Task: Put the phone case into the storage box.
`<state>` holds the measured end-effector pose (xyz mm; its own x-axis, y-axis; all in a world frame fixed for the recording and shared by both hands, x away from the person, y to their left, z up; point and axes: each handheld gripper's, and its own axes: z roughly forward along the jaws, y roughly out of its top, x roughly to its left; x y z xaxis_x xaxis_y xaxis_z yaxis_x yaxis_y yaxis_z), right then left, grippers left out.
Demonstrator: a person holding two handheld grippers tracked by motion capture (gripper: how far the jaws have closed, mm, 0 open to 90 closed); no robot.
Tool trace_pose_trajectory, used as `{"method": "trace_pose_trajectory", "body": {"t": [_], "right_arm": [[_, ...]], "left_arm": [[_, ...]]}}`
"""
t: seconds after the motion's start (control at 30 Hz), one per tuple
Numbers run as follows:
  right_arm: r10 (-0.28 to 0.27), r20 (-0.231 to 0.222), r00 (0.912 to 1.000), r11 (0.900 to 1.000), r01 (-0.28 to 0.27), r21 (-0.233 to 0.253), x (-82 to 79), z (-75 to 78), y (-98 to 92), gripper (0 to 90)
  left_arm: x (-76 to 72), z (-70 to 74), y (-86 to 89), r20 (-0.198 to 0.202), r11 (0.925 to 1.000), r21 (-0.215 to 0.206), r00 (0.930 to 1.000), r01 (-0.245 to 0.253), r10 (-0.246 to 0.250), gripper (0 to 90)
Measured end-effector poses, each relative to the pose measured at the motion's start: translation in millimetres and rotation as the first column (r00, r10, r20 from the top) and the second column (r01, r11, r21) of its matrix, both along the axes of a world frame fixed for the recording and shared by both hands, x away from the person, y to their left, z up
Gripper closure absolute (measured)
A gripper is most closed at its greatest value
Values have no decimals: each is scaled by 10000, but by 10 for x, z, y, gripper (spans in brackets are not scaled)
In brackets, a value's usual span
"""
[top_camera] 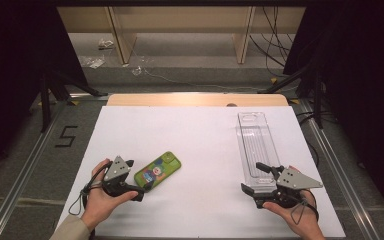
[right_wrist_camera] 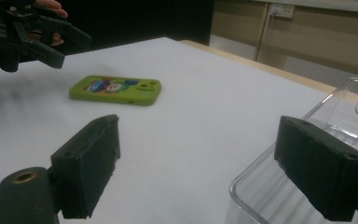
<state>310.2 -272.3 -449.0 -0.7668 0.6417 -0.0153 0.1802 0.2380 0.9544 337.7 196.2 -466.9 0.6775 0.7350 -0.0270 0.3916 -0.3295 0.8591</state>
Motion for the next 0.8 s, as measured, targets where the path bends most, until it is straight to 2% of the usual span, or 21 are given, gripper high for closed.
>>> {"method": "trace_pose_trajectory", "body": {"t": [0.07,0.23,0.5,0.8], "right_arm": [[-5,4,10000,10000,5,21,0,0,-1,153],[-15,-10,10000,10000,15,29,0,-2,-3,153],[-59,-8,10000,10000,59,9,-4,4,2,154],[-142,5,9999,9999,141,73,4,8,0,154]], "left_arm": [[8,-14,-9,-112,9999,142,9999,80,-78,0],[14,-11,-8,-105,9998,186,9999,65,-63,0],[79,-30,-59,-731,9952,962,9972,202,-131,0],[188,-61,-136,-1279,9849,1683,9916,407,-191,0]]}}
